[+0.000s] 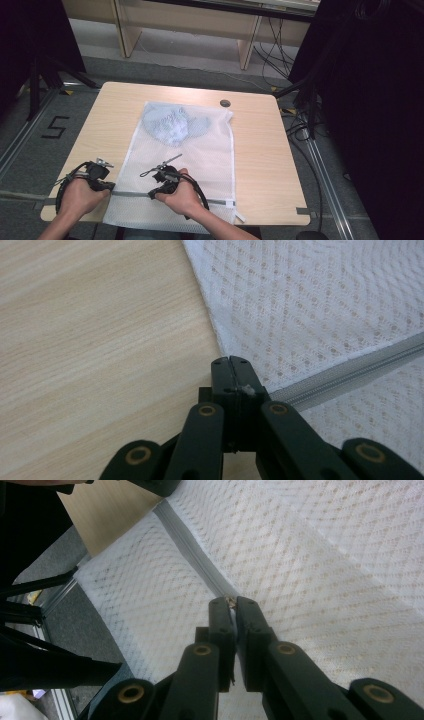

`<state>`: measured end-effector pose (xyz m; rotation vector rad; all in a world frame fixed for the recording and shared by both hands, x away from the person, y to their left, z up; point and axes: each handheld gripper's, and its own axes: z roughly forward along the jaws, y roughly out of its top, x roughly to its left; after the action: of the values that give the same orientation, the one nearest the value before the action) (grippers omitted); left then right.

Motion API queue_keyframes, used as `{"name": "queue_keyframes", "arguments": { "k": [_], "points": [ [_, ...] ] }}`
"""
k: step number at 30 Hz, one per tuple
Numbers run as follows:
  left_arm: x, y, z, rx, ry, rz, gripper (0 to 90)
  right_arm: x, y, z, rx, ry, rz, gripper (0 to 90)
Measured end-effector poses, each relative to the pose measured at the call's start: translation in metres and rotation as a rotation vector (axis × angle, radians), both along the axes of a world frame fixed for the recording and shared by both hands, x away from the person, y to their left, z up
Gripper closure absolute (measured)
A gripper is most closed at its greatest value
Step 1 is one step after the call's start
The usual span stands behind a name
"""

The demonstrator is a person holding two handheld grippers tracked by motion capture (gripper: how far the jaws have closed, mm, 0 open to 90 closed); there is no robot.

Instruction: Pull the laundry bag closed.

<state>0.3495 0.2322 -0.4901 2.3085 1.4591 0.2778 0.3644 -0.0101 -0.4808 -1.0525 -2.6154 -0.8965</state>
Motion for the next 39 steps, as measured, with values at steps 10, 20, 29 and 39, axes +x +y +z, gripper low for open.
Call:
{"name": "queue_keyframes", "arguments": {
  "k": [10, 20, 29, 39],
  "points": [
    [0.0, -0.0001, 0.0001, 0.002, 0.0, 0.0, 90.0, 0.0008, -0.0048, 0.0005, 0.005, 0.017, 0.009, 87.0],
    [0.0002, -0.0004, -0.0005, -0.001, -0.003, -0.002, 90.0, -0.0005, -0.0068, 0.0018, -0.002, 0.028, 0.006, 87.0],
    [0.0005, -0.0023, -0.0001, 0.011, -0.002, -0.004, 90.0, -0.0021, -0.007, 0.003, -0.008, 0.024, 0.004, 87.1],
    [0.0016, -0.0037, 0.0006, 0.028, 0.004, -0.015, 90.0, -0.0033, -0.0097, 0.0047, -0.028, 0.014, -0.001, 87.1]
  ]
}}
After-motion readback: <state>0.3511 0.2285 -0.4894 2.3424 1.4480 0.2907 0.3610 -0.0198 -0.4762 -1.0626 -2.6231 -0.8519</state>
